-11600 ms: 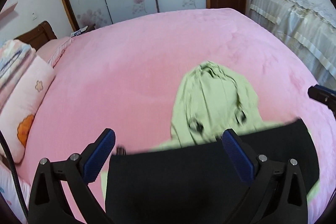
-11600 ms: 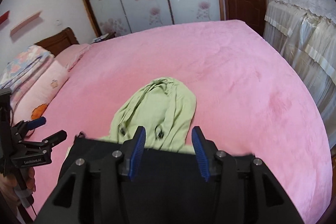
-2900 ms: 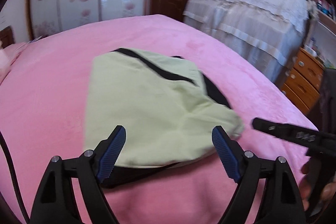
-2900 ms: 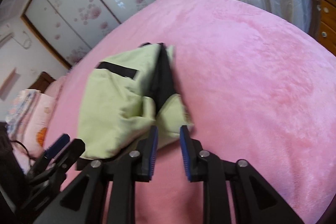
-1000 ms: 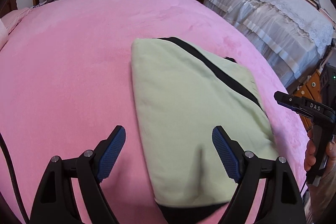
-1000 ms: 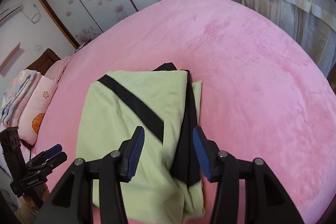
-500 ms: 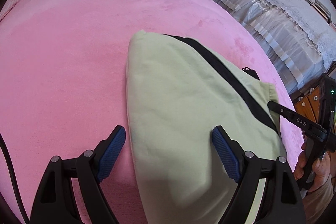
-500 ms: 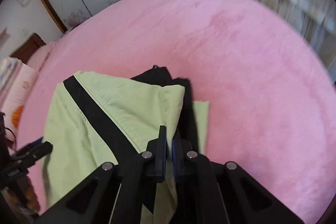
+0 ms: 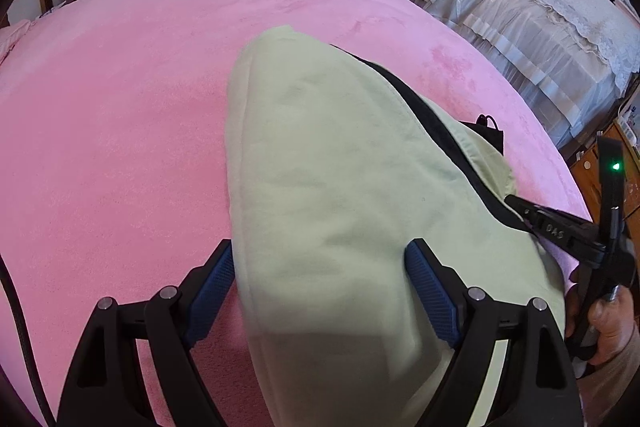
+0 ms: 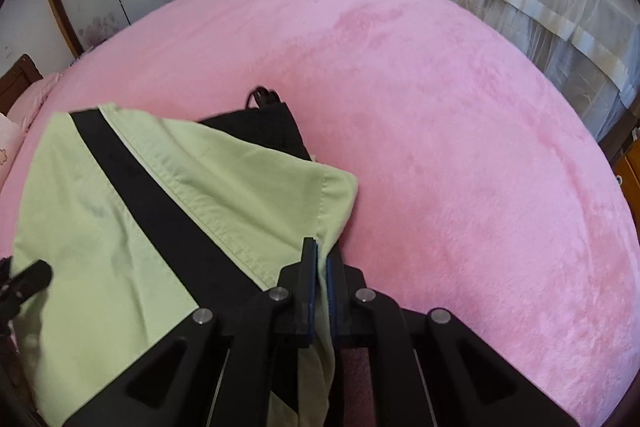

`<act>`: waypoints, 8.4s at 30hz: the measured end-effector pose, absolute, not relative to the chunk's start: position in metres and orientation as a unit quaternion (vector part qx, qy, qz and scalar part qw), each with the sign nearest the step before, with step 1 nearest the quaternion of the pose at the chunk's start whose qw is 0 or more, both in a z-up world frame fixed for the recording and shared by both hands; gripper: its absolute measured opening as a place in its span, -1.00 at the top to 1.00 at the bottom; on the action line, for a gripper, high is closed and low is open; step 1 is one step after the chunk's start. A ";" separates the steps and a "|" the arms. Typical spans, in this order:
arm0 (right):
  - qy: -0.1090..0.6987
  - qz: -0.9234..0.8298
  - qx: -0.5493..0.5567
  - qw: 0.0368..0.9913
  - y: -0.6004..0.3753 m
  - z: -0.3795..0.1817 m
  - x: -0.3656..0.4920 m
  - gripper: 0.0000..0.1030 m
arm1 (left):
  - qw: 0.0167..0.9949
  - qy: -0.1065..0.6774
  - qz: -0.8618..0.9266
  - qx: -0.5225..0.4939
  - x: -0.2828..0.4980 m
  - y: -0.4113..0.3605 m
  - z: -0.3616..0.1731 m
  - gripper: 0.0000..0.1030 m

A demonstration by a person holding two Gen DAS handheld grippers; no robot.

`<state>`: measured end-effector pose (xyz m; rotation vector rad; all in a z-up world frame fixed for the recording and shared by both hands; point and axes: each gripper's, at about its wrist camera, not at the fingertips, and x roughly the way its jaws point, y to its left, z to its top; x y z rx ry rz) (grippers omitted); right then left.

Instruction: Fold large clothes

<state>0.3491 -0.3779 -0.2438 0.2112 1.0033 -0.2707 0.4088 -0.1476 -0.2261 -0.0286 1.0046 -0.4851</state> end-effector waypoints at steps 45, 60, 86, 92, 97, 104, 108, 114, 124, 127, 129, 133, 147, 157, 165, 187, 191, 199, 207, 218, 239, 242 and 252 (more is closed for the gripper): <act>0.419 0.001 0.164 0.893 -0.334 -0.028 0.192 -0.73 | 0.853 0.477 -0.211 0.005 0.265 -0.122 -0.030 -0.87; 0.476 0.059 0.194 0.856 -0.346 -0.076 0.222 -1.00 | 0.809 0.541 -0.228 -0.043 0.293 -0.129 -0.092 -0.99; 0.582 0.115 0.308 0.744 -0.391 -0.242 0.309 -1.00 | 0.733 0.602 -0.287 -0.136 0.384 -0.107 -0.226 -0.99; 0.560 0.164 0.321 0.746 -0.390 -0.253 0.313 -0.75 | 0.720 0.610 -0.298 -0.144 0.392 -0.115 -0.250 -0.99; 0.564 0.187 0.320 0.738 -0.380 -0.263 0.324 -0.26 | 0.717 0.604 -0.313 -0.151 0.396 -0.127 -0.259 -0.98; 0.551 0.194 0.342 0.736 -0.379 -0.275 0.337 -0.23 | 0.720 0.595 -0.320 -0.159 0.404 -0.136 -0.273 -0.98; 0.543 0.180 0.311 0.759 -0.370 -0.267 0.334 0.29 | 0.738 0.600 -0.284 -0.118 0.401 -0.146 -0.270 -0.74; 0.524 0.161 0.252 0.797 -0.349 -0.238 0.326 0.74 | 0.784 0.570 -0.242 -0.029 0.382 -0.174 -0.236 -0.08; 0.520 0.154 0.201 0.816 -0.295 -0.184 0.285 0.80 | 0.793 0.550 -0.261 0.025 0.347 -0.153 -0.171 0.24; 0.516 0.170 0.198 0.816 -0.268 -0.168 0.278 0.80 | 0.791 0.554 -0.260 0.021 0.342 -0.117 -0.150 0.24; 0.510 0.186 0.188 0.819 -0.246 -0.154 0.281 0.81 | 0.793 0.552 -0.256 0.021 0.341 -0.088 -0.137 0.24; 0.489 0.225 0.178 0.824 -0.189 -0.121 0.306 0.81 | 0.812 0.532 -0.239 0.033 0.360 -0.022 -0.094 0.23; 0.418 0.279 0.178 0.846 0.001 -0.120 0.519 0.81 | 0.846 0.500 -0.184 0.018 0.579 0.190 -0.084 0.17; 0.486 0.205 0.172 0.832 0.032 -0.249 0.574 0.74 | 0.848 0.519 -0.108 -0.006 0.642 0.227 -0.240 -1.00; 0.493 0.164 0.154 0.841 0.010 -0.236 0.554 0.02 | 0.886 0.461 -0.032 0.025 0.623 0.237 -0.212 -1.00; 0.446 0.094 0.001 0.890 0.060 -0.220 0.503 1.00 | 0.900 0.433 0.043 -0.005 0.529 0.266 -0.227 0.13; 0.453 0.107 0.017 0.885 0.041 -0.232 0.500 1.00 | 0.900 0.435 0.036 0.002 0.528 0.265 -0.225 0.08; 0.457 0.119 0.067 0.879 0.030 -0.201 0.478 0.85 | 0.892 0.451 0.035 0.005 0.513 0.255 -0.206 -0.14; 0.436 0.123 0.089 0.887 0.002 -0.132 0.425 0.37 | 0.897 0.440 0.023 -0.046 0.461 0.231 -0.136 -0.59; 0.386 0.132 0.098 0.908 -0.060 -0.007 0.278 -0.10 | 0.905 0.420 0.009 -0.063 0.330 0.182 0.003 -0.77; 0.323 0.106 0.059 0.939 -0.126 0.063 0.032 -0.37 | 0.940 0.339 0.024 -0.019 0.056 0.096 0.086 -0.98; 0.321 0.085 0.071 0.940 -0.136 0.045 0.013 -0.37 | 0.943 0.332 0.019 -0.036 0.032 0.085 0.066 -0.98; 0.330 0.050 0.058 0.941 -0.128 0.007 -0.020 -0.37 | 0.924 0.380 0.003 -0.039 0.005 0.053 0.011 -0.98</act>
